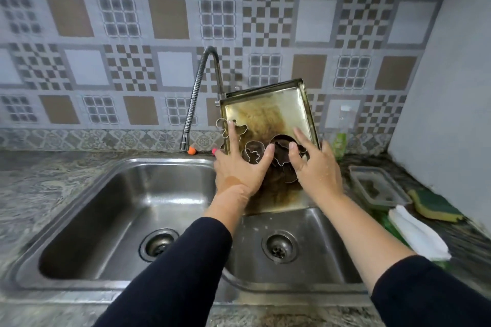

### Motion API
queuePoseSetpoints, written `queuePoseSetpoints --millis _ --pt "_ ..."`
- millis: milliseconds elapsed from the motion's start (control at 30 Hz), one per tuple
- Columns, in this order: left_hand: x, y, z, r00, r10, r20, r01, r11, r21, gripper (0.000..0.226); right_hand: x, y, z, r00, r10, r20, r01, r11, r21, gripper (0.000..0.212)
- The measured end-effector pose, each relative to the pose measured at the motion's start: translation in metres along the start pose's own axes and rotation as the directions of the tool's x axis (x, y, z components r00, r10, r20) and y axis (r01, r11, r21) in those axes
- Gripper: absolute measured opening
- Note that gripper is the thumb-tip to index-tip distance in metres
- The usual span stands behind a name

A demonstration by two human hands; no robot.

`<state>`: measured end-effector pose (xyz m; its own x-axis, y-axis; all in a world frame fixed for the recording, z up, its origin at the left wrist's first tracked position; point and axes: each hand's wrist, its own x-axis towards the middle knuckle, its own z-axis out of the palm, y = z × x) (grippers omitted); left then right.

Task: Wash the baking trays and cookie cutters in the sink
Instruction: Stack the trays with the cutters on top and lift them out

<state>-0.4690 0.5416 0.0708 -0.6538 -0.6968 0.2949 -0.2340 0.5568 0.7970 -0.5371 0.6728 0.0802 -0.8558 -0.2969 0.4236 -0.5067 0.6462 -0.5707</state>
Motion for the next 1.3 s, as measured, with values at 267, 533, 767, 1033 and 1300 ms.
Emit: queuePoseSetpoints --millis 267,533,767,1033,1300 --pt "-0.084 -0.024 -0.038 0.981 -0.191 0.016 0.186 0.97 0.159 0.097 -0.075 -0.007 -0.003 0.97 0.014 0.242 -0.03 0.998 0.062 0.05" --pt "-0.154 -0.065 -0.121 0.917 -0.394 -0.059 0.393 0.871 0.295 0.1 -0.149 -0.056 0.032 0.888 -0.068 0.456 -0.034 0.977 0.212 0.052" --pt "-0.186 -0.126 -0.218 0.851 -0.5 -0.161 0.526 0.804 0.277 0.103 -0.204 -0.139 0.088 0.805 -0.199 0.559 0.026 0.953 0.303 0.059" --pt "-0.189 -0.218 -0.349 0.802 -0.554 -0.222 0.596 0.732 0.329 0.101 -0.269 -0.265 0.174 0.733 -0.268 0.625 0.042 0.935 0.352 0.06" --pt "-0.155 -0.302 -0.451 0.793 -0.581 -0.184 0.604 0.711 0.359 0.102 -0.3 -0.372 0.247 0.726 -0.23 0.648 -0.043 0.925 0.377 0.054"
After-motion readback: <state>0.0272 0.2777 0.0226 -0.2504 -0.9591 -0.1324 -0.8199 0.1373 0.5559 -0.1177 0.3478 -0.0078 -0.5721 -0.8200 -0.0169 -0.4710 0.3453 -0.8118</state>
